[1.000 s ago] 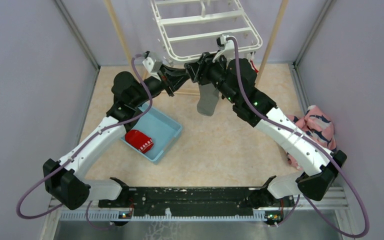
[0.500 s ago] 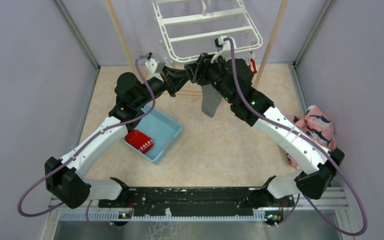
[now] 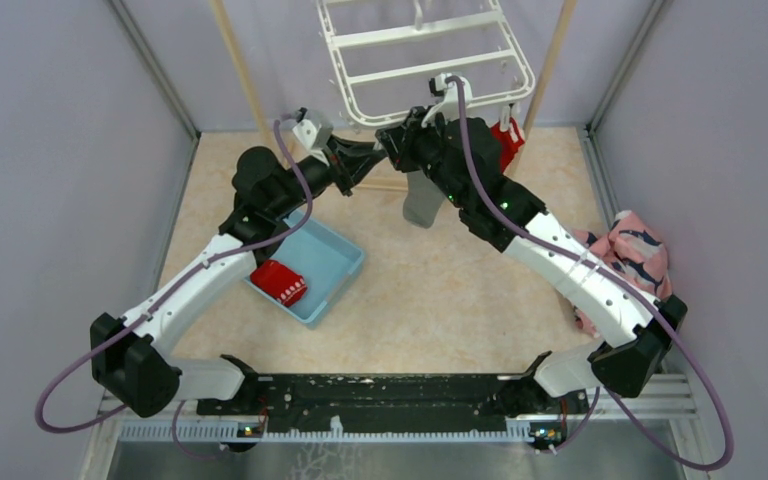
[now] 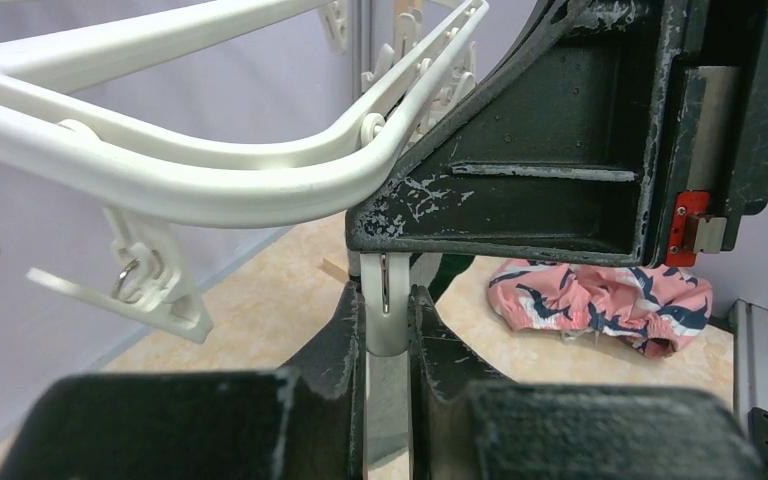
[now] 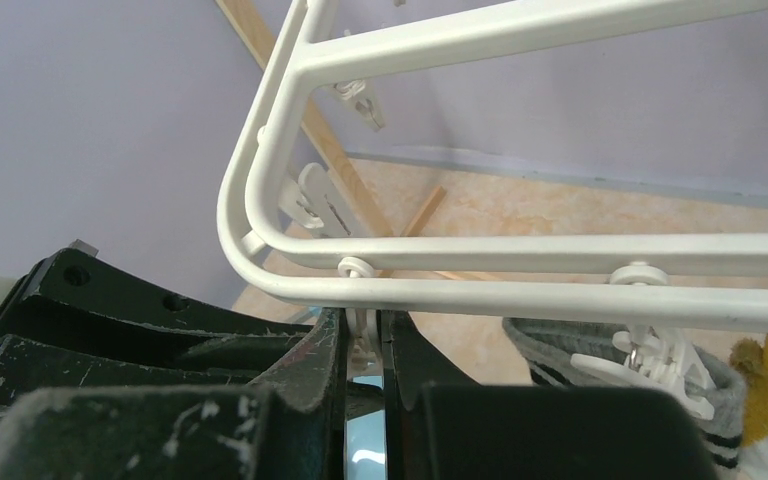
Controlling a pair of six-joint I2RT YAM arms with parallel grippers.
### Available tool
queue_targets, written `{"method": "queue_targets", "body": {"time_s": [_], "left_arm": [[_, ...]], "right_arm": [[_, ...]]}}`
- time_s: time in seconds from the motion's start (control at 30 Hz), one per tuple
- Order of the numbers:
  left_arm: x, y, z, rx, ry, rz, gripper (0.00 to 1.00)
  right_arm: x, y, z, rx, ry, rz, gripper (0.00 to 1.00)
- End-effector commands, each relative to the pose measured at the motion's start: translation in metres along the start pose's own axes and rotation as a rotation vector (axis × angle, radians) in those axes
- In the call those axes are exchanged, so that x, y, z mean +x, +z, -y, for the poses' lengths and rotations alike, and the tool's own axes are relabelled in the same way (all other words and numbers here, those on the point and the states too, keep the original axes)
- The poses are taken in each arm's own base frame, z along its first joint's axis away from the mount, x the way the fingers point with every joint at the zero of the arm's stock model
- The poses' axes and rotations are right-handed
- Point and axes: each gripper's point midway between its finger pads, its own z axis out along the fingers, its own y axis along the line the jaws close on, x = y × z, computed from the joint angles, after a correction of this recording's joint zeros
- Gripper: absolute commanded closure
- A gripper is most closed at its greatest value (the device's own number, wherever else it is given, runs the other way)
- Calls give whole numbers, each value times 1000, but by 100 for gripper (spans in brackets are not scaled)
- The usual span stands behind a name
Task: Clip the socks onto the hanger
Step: Open the clamp at the hanger, then pick up the sock from the bin.
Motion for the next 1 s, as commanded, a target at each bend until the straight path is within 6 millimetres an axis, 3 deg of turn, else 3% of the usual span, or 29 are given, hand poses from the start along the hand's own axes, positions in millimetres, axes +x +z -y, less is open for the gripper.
{"method": "queue_targets", "body": {"time_s": [0.0, 0.07, 0.17, 0.27, 0.33, 0.5, 0.57, 0.67, 0.83, 0.97], "left_arm": [[-1, -4, 4, -4, 15, 5, 97], [-3, -6, 2, -19, 19, 9, 85], [-12, -14, -13, -129, 5, 29, 46], [-25, -33, -29, -258, 14, 51, 15], [-32, -46, -38, -339, 15, 60, 8], [-30, -74, -49, -466, -11, 24, 6], [-8, -88, -55, -528, -48, -17, 2], [43, -113, -69, -647, -117, -132, 2], [113, -143, -76, -796, -360, -303, 2], [169, -183, -93, -1087, -530, -497, 3]], "right_arm": [[-38, -4, -14, -24, 61, 112, 100], [-37, -4, -14, -25, 60, 111, 100], [-35, -3, -15, -34, 59, 104, 100], [-34, -2, -16, -38, 59, 100, 100], [-32, -1, -16, -40, 59, 97, 100], [-29, 1, -16, -44, 59, 93, 100], [-30, 1, -18, -51, 57, 91, 100], [-31, 1, -18, -49, 49, 89, 100], [-30, 0, -18, -58, 47, 86, 100], [-30, 2, -19, -65, 45, 83, 100]]}}
